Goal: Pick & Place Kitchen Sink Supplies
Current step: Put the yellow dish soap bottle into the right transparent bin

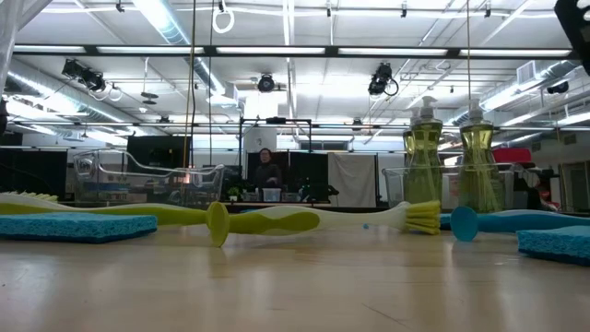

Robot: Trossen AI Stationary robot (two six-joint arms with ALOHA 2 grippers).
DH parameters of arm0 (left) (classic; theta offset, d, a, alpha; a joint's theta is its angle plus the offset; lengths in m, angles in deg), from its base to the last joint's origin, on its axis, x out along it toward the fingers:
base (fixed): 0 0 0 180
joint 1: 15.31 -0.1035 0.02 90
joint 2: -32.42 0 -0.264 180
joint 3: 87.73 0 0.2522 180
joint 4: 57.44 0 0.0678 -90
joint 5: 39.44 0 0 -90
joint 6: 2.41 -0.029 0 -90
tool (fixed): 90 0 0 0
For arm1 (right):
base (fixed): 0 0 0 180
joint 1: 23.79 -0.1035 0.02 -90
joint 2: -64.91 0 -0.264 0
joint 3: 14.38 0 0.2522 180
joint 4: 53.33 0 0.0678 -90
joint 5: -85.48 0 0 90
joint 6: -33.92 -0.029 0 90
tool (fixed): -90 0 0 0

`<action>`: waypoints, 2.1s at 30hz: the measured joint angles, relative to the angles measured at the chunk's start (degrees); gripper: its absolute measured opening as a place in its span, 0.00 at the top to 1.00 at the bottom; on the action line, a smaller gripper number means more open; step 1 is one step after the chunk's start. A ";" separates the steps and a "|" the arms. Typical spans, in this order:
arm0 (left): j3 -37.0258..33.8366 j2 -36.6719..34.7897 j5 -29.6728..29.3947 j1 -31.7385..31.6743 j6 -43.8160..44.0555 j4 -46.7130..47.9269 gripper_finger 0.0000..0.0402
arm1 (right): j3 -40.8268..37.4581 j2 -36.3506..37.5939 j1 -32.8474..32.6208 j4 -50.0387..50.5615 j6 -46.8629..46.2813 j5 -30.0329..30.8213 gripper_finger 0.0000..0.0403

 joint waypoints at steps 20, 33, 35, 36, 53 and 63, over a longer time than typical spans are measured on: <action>0.00 0.00 0.00 0.00 -0.03 0.00 0.95 | 0.00 -0.33 0.22 -8.22 1.78 3.63 0.04; 0.00 0.00 0.00 0.00 -0.04 0.00 0.95 | 0.00 -0.33 1.03 -8.75 1.81 3.52 0.11; 0.00 0.00 0.00 0.00 -0.04 0.00 0.95 | 0.00 -0.33 1.11 -8.79 1.81 3.63 0.12; 0.00 0.00 0.00 0.00 -0.04 0.00 0.95 | 0.00 -0.33 1.14 -8.94 1.79 3.61 0.12; 0.00 0.01 -0.39 0.00 -0.04 0.00 0.95 | 0.87 -4.63 0.37 -14.10 0.55 0.82 0.12; 0.00 0.02 -0.83 0.00 -0.10 0.02 0.95 | 4.28 -6.89 0.39 -13.59 2.76 0.77 0.20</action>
